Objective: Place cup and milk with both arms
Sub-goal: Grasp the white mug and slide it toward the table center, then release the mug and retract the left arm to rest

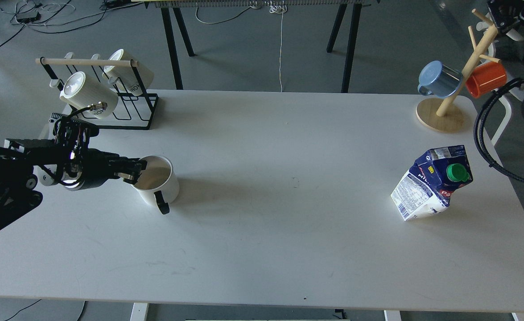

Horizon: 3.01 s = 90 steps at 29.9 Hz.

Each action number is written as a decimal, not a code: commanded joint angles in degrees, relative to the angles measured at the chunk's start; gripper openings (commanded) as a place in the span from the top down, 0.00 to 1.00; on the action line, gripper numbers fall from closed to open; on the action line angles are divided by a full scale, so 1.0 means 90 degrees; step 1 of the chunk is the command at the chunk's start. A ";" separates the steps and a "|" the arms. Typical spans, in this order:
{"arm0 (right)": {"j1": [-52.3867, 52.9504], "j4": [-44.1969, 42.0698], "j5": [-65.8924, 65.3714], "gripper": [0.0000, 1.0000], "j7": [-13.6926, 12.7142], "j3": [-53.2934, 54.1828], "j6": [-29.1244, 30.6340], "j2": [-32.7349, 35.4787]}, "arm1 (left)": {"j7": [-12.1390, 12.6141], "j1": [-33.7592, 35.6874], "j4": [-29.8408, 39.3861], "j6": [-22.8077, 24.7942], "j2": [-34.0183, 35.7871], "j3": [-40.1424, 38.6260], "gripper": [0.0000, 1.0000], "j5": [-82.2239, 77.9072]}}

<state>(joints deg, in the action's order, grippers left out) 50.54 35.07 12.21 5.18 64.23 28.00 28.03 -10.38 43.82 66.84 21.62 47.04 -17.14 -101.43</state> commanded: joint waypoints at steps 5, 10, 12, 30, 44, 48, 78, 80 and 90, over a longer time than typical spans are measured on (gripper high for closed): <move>0.0155 -0.0107 -0.0009 0.01 -0.0009 0.0012 0.0000 0.0138 | 0.0001 0.0451 0.0473 0.0496 -0.0168 -0.0039 0.99 -0.0145; 0.0906 -0.0605 -0.0019 0.01 -0.0088 -0.0212 0.0000 0.0109 | 0.0069 0.1117 0.0835 0.0709 -0.1015 -0.0049 0.98 -0.0145; 0.1102 -0.0664 -0.0019 0.01 -0.0068 -0.0320 0.0000 0.0070 | 0.0137 0.1185 0.0855 0.0709 -0.1455 -0.0049 0.98 -0.0145; 0.1211 -0.0586 -0.0029 0.01 -0.0029 -0.0389 0.0000 -0.0116 | 0.1075 0.1244 -0.0160 0.0709 -0.4172 0.0381 0.94 -0.0898; 0.0938 -0.0060 0.0010 0.01 -0.0049 -0.0350 0.0000 0.0303 | 0.0598 0.1166 0.0044 0.0709 -0.3528 -0.0535 0.23 -0.0508; 0.0295 0.0603 0.0428 0.01 -0.0039 -0.0232 0.0000 0.0811 | 0.0177 0.1030 -0.0024 0.0709 -0.3274 -0.1745 0.14 0.0593; -0.8134 0.4463 0.1290 0.03 0.0274 0.1711 0.0000 0.0530 | 0.0060 0.0473 -0.2680 0.0479 -0.3205 -0.4249 0.01 1.1515; -0.8252 0.4482 0.1251 0.02 0.0264 0.1536 0.0000 0.0295 | 0.0060 0.0473 -0.2680 0.0440 -0.3186 -0.4239 0.01 1.1505; -0.8184 0.4697 0.1163 0.02 0.0293 0.0949 0.0000 -0.0242 | 0.0079 0.0492 -0.2690 0.0391 -0.3147 -0.4209 0.01 1.1505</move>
<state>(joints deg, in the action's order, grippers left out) -23.54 77.21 22.89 7.89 73.02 28.00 26.95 -9.68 48.18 42.66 25.15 18.68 -55.11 2.18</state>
